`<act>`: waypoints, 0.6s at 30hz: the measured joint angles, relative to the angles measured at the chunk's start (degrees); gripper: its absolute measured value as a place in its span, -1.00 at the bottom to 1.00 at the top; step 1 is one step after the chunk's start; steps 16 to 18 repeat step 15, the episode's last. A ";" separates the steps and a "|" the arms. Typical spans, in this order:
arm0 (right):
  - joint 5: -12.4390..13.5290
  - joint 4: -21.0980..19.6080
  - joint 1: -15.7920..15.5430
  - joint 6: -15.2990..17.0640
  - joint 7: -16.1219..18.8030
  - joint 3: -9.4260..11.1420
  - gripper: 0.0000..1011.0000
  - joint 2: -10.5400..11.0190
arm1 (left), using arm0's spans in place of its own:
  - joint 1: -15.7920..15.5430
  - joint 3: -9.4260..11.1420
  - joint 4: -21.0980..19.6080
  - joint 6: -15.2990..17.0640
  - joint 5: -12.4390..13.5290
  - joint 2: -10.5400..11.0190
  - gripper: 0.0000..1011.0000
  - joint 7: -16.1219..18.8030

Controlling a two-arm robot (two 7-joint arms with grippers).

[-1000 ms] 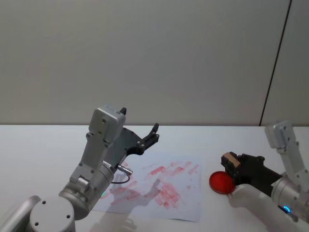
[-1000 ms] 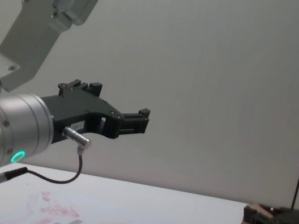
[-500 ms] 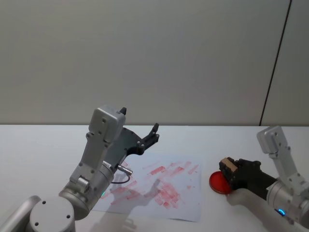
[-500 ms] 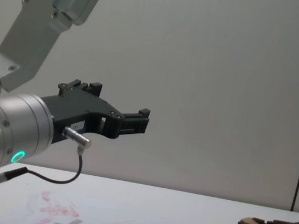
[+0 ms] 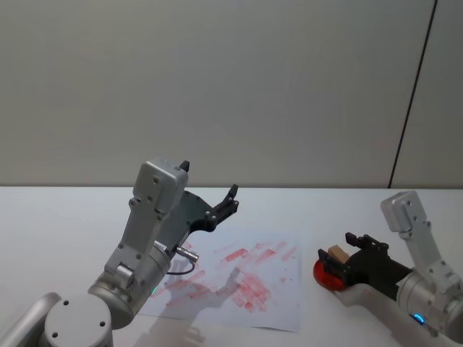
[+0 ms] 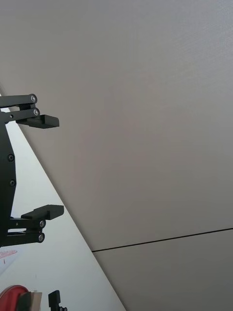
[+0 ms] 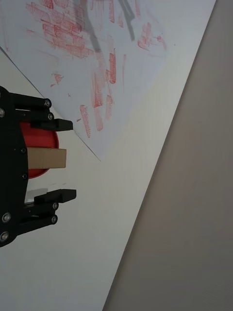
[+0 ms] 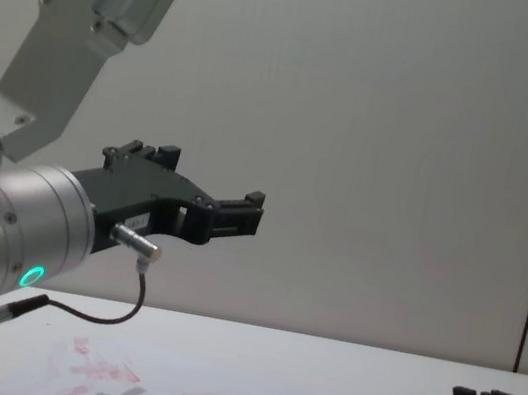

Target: Use the one hand to pick up the stamp and affix it onto the A4 paper.

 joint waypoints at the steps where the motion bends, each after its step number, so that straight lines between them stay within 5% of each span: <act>1: -0.03 0.09 0.04 -0.03 -0.01 -0.02 0.44 -0.03 | 0.00 0.00 0.00 0.00 0.00 0.00 0.98 0.00; 12: -0.19 0.44 0.16 -0.11 -0.04 -0.10 0.98 -0.12 | 0.00 0.00 0.00 0.00 0.00 0.00 0.98 0.00; 18: -0.21 0.50 0.18 -0.13 -0.04 -0.12 0.98 -0.14 | 0.00 0.00 0.00 0.00 0.00 0.00 0.98 0.00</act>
